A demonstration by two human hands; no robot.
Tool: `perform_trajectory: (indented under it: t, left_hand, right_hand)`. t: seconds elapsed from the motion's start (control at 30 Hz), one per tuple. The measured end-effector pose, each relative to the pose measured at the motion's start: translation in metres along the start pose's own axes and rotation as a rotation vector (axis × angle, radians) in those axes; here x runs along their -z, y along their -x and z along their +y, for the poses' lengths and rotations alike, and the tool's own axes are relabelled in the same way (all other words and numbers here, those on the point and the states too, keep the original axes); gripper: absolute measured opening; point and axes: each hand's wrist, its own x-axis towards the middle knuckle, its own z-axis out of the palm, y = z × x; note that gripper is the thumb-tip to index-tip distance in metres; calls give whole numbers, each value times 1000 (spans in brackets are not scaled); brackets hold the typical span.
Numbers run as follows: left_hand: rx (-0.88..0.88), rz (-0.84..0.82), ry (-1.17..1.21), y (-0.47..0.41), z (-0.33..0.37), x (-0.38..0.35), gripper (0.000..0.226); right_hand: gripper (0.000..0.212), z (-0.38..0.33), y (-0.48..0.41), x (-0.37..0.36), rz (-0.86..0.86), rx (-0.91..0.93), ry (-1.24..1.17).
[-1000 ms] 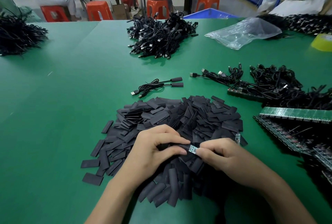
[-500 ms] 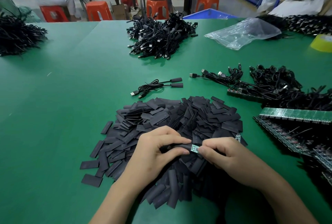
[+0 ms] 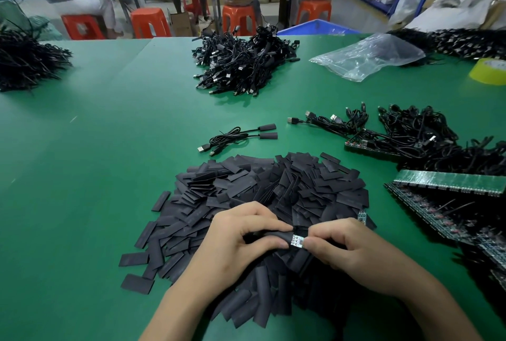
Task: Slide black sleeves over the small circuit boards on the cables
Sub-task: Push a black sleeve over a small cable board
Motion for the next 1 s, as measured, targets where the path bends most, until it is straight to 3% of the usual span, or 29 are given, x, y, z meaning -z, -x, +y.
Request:
perform_trajectory:
  t: [0.37,0.77,1.0]
  left_hand:
    - [-99,7,-90,0,-1,-3,18]
    - [-71,3,-39,2,1,-8,25]
    - [-6,163,-27,-1,3,-5,18]
  right_hand:
    - [49,2,-1,2,-3,-5,-82]
    - [43,0,-3,-5,38,20,-103]
    - [8,-6,-4,-7,273,74,-239]
